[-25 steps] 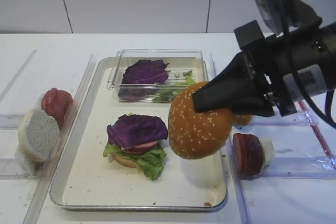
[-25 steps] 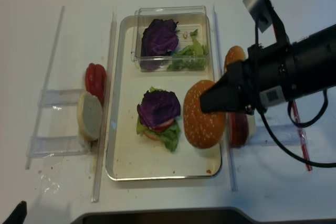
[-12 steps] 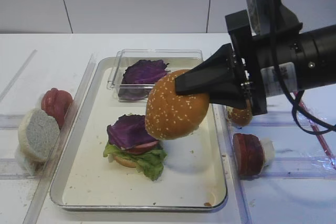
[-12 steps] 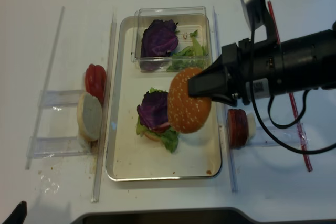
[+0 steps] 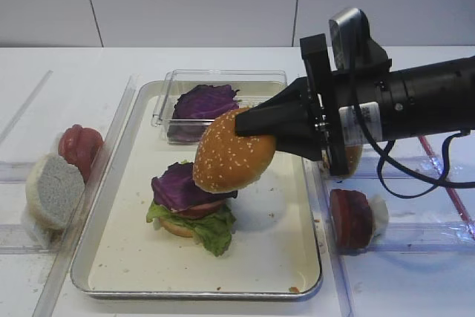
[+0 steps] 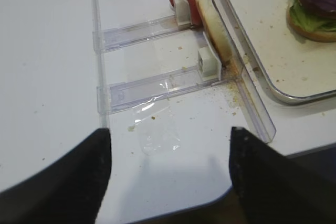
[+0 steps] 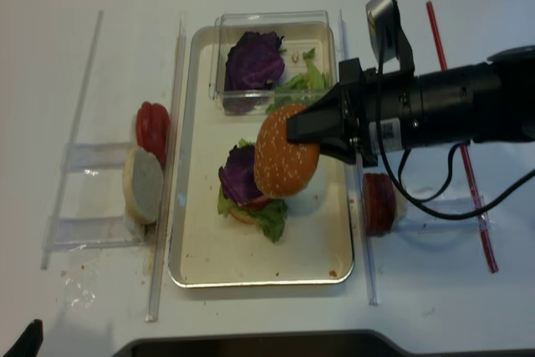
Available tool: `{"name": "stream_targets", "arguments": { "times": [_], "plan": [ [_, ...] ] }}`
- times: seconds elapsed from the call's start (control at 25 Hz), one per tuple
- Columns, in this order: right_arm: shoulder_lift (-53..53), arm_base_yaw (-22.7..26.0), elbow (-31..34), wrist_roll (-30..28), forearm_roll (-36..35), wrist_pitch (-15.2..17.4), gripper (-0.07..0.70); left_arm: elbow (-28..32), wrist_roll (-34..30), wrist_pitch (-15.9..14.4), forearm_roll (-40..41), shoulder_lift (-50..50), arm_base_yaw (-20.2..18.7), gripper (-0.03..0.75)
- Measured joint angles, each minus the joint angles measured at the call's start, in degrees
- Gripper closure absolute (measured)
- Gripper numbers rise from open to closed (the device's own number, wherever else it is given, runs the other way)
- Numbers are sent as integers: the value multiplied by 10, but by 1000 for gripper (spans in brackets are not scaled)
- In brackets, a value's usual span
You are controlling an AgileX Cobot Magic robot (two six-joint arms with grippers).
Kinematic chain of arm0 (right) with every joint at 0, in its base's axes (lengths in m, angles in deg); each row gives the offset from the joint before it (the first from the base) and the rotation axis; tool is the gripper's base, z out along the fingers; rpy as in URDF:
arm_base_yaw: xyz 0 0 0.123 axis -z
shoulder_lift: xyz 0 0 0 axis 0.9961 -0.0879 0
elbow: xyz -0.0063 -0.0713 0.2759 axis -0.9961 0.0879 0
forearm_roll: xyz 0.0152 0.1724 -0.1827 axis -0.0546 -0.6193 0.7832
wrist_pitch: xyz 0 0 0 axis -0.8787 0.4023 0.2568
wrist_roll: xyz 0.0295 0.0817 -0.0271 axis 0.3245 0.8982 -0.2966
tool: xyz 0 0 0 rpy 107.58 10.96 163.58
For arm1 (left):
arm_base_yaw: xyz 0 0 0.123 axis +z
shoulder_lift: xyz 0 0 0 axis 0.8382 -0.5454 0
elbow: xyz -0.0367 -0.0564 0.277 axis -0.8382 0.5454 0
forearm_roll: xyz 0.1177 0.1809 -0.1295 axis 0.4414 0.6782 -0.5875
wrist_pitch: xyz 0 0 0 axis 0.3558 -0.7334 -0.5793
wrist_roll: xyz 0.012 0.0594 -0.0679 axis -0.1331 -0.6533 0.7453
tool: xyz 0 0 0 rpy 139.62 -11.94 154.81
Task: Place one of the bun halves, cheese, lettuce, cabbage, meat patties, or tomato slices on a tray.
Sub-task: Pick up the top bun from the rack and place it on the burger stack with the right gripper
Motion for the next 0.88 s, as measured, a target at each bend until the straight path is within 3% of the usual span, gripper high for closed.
{"name": "stream_targets", "arguments": {
  "times": [0.6, 0.88],
  "plan": [
    [-16, 0, -5, -15, -29, 0, 481, 0, 0, 0, 0, 0, 0, 276],
    [-18, -26, -24, -15, -29, -2, 481, 0, 0, 0, 0, 0, 0, 276]
  ]
}}
